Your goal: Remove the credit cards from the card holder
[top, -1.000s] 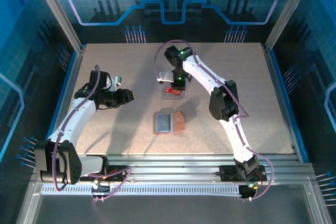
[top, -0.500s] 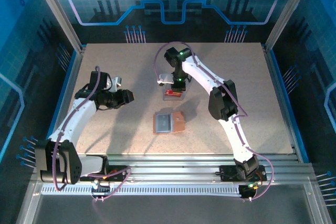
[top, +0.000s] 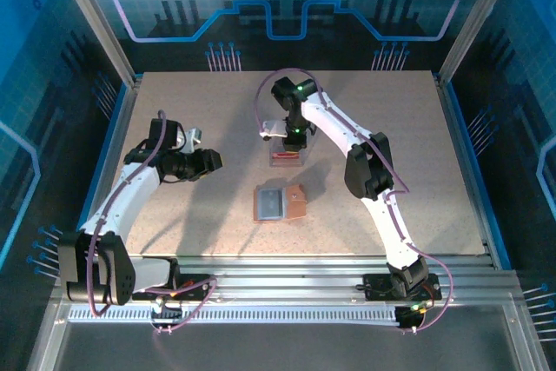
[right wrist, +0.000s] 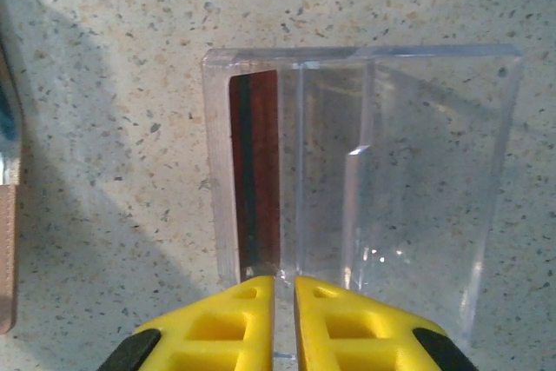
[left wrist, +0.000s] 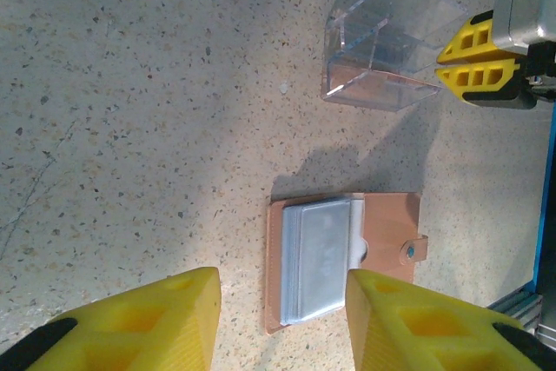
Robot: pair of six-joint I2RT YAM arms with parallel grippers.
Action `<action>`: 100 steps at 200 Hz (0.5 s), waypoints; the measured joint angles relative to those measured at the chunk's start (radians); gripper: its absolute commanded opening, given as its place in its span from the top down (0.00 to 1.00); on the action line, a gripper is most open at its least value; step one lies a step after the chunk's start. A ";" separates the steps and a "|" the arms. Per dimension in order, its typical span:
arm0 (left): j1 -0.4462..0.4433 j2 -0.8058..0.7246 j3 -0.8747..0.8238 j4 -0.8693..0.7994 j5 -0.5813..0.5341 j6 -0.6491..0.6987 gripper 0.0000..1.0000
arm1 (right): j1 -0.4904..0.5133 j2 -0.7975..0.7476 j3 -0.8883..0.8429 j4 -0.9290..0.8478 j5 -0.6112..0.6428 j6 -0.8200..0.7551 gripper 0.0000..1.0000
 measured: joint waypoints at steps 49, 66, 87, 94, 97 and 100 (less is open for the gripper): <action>0.000 0.000 0.000 0.000 0.004 0.000 0.57 | 0.000 0.000 -0.001 0.020 -0.010 0.014 0.67; 0.000 0.000 0.000 0.000 0.007 0.000 0.57 | 0.001 -0.010 -0.025 0.032 -0.023 0.014 0.62; 0.000 0.000 0.000 0.000 0.007 0.000 0.57 | 0.001 -0.030 -0.069 0.044 -0.025 0.018 0.59; 0.000 0.000 0.000 0.000 0.007 0.000 0.57 | 0.002 -0.034 -0.079 0.047 -0.024 0.018 0.58; 0.000 0.000 0.000 0.000 0.007 0.000 0.57 | 0.002 -0.035 -0.082 0.047 -0.025 0.018 0.58; 0.000 0.000 0.000 0.000 0.007 0.000 0.57 | 0.002 -0.035 -0.084 0.048 -0.024 0.018 0.58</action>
